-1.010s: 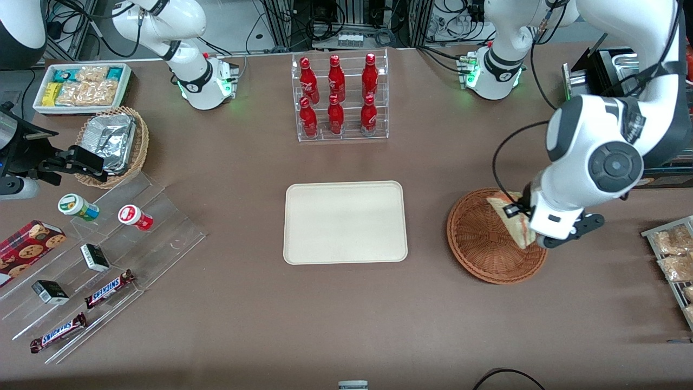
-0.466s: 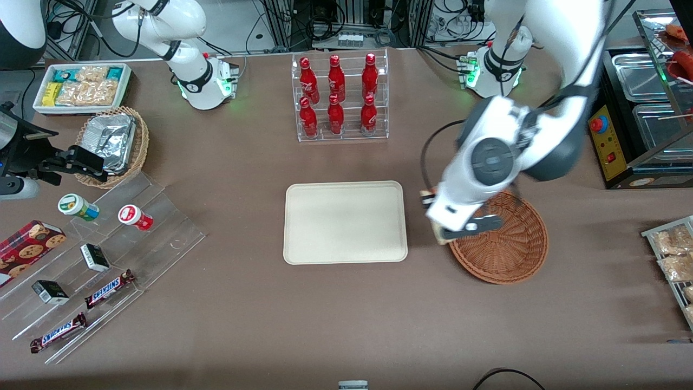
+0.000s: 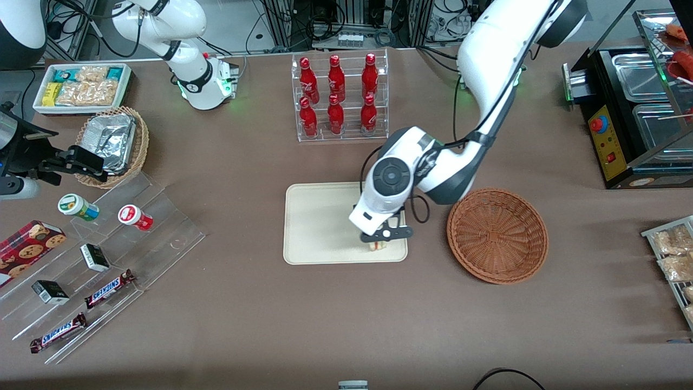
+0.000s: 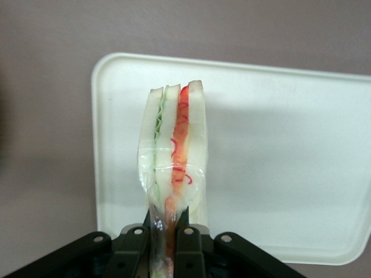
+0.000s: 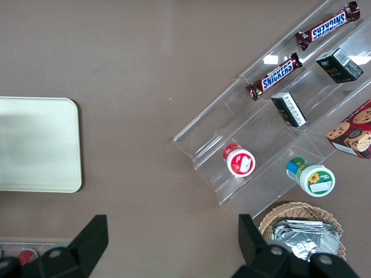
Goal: Place sandwich from basket to tray
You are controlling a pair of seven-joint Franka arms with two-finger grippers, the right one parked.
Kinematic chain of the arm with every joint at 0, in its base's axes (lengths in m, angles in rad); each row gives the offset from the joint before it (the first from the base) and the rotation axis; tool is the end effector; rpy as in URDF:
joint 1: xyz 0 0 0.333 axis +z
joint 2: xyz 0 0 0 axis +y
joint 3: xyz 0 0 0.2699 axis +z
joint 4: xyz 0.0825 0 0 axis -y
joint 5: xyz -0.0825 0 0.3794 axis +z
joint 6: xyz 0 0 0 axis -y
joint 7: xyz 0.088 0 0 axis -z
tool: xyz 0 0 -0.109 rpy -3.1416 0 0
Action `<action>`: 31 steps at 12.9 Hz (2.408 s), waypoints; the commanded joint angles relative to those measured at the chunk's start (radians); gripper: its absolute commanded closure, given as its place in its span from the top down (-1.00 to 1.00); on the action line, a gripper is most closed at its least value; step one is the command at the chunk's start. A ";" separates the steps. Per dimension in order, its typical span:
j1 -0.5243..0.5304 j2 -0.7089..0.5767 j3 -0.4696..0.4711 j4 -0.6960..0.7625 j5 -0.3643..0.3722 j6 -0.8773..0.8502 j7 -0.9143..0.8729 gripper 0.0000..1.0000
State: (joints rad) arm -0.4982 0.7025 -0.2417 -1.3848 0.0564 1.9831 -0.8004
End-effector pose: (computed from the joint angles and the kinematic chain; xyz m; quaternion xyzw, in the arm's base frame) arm 0.5265 -0.4388 0.2628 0.9968 0.0421 -0.0675 0.0089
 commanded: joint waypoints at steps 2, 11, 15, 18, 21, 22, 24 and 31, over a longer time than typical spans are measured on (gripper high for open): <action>-0.039 0.060 0.010 0.058 0.053 0.039 -0.039 -1.00; -0.098 0.115 0.012 0.058 0.095 0.072 -0.039 -0.61; -0.092 0.085 0.013 0.058 0.096 0.050 -0.040 1.00; -0.089 0.048 0.013 0.130 0.092 -0.090 -0.147 1.00; -0.048 -0.044 0.012 0.164 0.083 -0.228 -0.161 1.00; -0.031 -0.092 0.012 0.161 0.082 -0.260 -0.163 1.00; 0.022 -0.171 0.010 0.156 0.076 -0.363 -0.175 1.00; 0.300 -0.458 0.010 0.035 0.019 -0.604 0.122 1.00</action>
State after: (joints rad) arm -0.2634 0.3457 -0.2256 -1.2363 0.0973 1.3806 -0.7825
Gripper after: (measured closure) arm 0.000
